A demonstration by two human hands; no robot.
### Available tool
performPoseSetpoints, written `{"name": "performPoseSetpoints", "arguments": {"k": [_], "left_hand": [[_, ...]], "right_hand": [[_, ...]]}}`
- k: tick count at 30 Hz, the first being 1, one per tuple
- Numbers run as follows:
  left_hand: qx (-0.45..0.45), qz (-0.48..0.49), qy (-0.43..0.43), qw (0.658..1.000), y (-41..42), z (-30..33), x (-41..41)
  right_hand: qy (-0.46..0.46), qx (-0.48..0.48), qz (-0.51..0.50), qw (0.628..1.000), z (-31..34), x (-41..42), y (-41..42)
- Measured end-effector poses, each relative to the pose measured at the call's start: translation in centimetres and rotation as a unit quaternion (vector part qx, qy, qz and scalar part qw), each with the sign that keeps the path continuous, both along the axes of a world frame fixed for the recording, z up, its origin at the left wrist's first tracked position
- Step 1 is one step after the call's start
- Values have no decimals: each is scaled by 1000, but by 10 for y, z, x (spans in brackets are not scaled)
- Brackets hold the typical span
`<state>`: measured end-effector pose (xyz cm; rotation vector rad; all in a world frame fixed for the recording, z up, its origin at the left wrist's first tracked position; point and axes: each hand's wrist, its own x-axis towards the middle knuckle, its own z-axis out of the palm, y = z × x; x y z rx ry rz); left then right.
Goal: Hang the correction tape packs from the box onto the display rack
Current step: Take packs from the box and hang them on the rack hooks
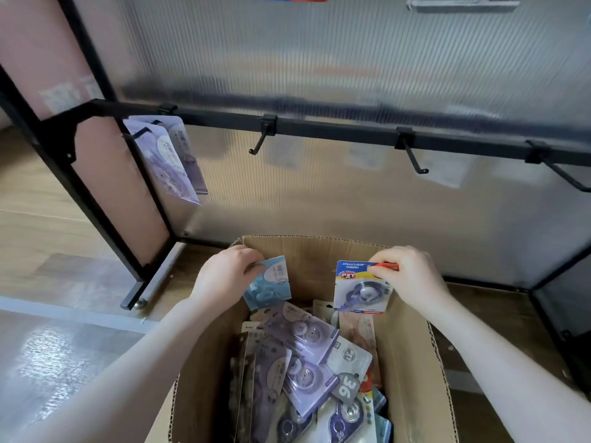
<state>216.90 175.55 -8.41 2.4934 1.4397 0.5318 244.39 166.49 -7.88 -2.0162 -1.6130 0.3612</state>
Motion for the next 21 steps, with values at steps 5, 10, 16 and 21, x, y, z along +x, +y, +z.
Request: {"name": "performPoseSetpoints", "arguments": {"k": [5, 10, 16, 21], "left_hand": [[-3, 11, -19, 1000, -2, 19, -4], [7, 15, -36, 999, -3, 37, -10], [17, 33, -64, 997, 0, 61, -14], [50, 14, -85, 995, 4, 92, -10]], "right_hand": [[23, 33, -19, 999, 7, -1, -4], [57, 69, -32, 996, 16, -5, -5], [68, 118, -43, 990, 37, -13, 1], [84, 132, -36, 987, 60, -16, 3]]}}
